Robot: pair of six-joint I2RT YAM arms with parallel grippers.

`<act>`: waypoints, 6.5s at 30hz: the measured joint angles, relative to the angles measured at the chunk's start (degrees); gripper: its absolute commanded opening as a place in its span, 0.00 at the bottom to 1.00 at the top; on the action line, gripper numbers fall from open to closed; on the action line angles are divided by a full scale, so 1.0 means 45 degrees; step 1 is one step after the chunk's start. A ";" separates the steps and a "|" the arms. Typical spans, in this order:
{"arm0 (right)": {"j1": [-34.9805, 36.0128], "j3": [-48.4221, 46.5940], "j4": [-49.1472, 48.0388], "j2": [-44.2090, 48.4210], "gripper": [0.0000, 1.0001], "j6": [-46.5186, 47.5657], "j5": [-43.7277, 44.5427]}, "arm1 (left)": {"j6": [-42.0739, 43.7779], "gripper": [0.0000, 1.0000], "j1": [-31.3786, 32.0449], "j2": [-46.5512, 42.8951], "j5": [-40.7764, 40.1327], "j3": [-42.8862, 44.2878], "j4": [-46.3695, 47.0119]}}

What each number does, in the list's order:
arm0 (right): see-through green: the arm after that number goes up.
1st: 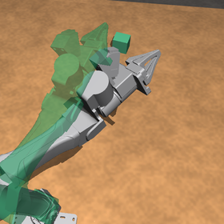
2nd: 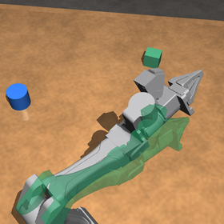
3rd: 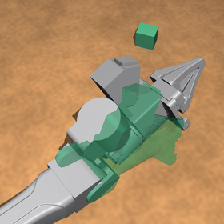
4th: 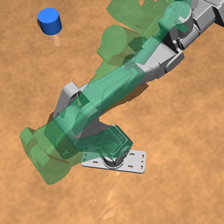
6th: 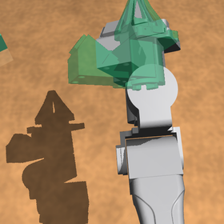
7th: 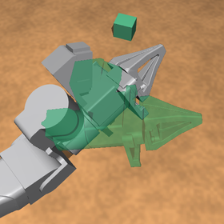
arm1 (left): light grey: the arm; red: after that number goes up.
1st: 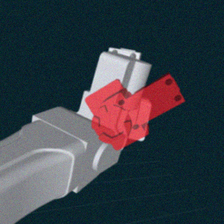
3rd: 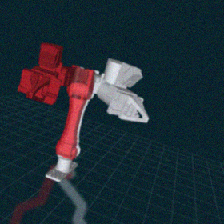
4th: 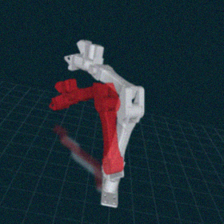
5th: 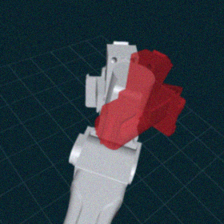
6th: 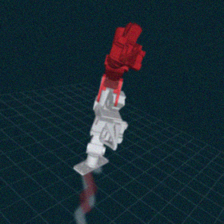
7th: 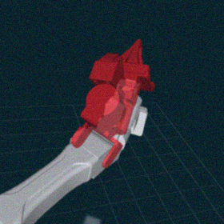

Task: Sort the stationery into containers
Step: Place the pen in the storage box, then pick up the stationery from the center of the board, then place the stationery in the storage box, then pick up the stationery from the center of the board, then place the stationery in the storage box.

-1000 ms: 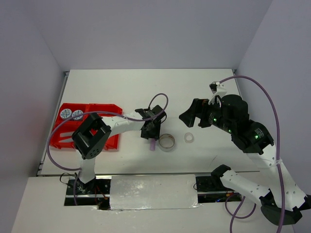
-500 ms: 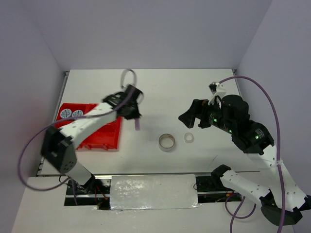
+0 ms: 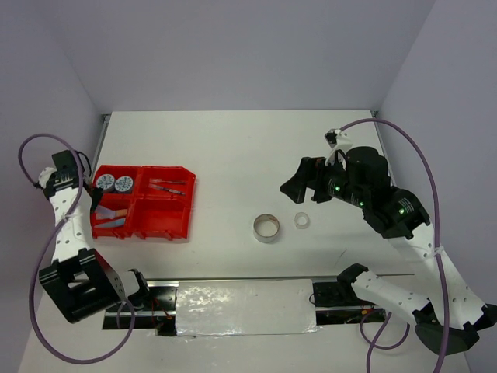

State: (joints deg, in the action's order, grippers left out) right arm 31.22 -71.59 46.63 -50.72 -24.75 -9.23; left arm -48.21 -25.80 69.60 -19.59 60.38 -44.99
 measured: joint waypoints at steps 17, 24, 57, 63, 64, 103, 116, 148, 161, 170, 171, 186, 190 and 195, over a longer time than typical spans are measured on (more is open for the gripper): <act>0.0000 0.0000 -0.0112 -0.0238 1.00 0.0034 -0.0253 | 0.0452 0.99 -0.0835 0.0374 0.0821 -0.0845 0.0432; -0.0257 -0.0078 0.0335 -0.0359 1.00 -0.0398 0.1676 | 0.1030 0.97 0.7825 0.1384 0.0058 0.2521 0.0923; -0.1059 0.0593 0.1564 0.0801 1.00 -0.1054 0.2788 | -0.0044 0.00 1.7660 0.9258 0.1287 0.4269 0.1180; -0.1059 0.0588 0.1530 0.0801 1.00 -0.0923 0.2574 | -0.0661 0.00 1.6417 0.6105 -0.0510 0.5897 -0.0928; -0.1059 0.0597 0.1496 0.0801 1.00 -0.0923 0.2501 | -0.0704 0.00 1.5897 0.5328 -0.0855 0.5979 -0.1098; -0.1069 0.0709 0.0015 -0.0520 1.00 -0.0534 0.0597 | 0.0695 0.83 0.6722 -0.0699 -0.0568 -0.2370 -0.0491; -0.1069 0.0971 -0.0194 -0.0908 1.00 -0.0559 0.0971 | 0.1681 0.92 0.9199 -0.0578 0.0131 0.0345 -0.0291; -0.2059 0.0981 0.3172 0.3735 1.00 -0.2880 0.7456 | 0.2618 0.59 1.8705 1.4124 0.2973 1.1905 0.1316; -0.2059 0.0908 0.2773 0.2973 1.00 -0.2050 0.6572 | 0.2225 0.00 1.8841 1.4469 0.1870 1.1910 0.1467; -0.2069 0.1579 0.1613 0.2900 1.00 -0.1802 0.5513 | 0.0607 0.00 1.4634 0.5333 -0.1078 0.7587 -0.0899; -0.2064 0.1807 0.1384 0.2837 1.00 -0.1802 0.5260 | 0.0471 0.00 1.3512 0.4109 -0.1389 0.7291 -0.0840; -0.2064 0.2448 -0.1302 0.0408 1.00 -0.1569 0.2225 | 0.1496 0.12 0.6047 -0.0563 -0.0413 -0.0923 -0.2137; -0.2064 0.2448 -0.1651 0.0083 1.00 -0.1481 0.1734 | 0.1763 0.25 0.5566 -0.0204 -0.0340 -0.0942 -0.1511; -0.2064 0.2443 -0.1724 -0.0049 1.00 -0.1316 0.1501 | 0.2074 0.57 0.5430 0.0107 -0.0321 -0.0947 -0.1039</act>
State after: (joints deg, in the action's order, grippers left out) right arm 21.93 -60.60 38.87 -50.94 -30.68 -2.48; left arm -38.87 -1.37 70.08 -21.04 56.12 -49.67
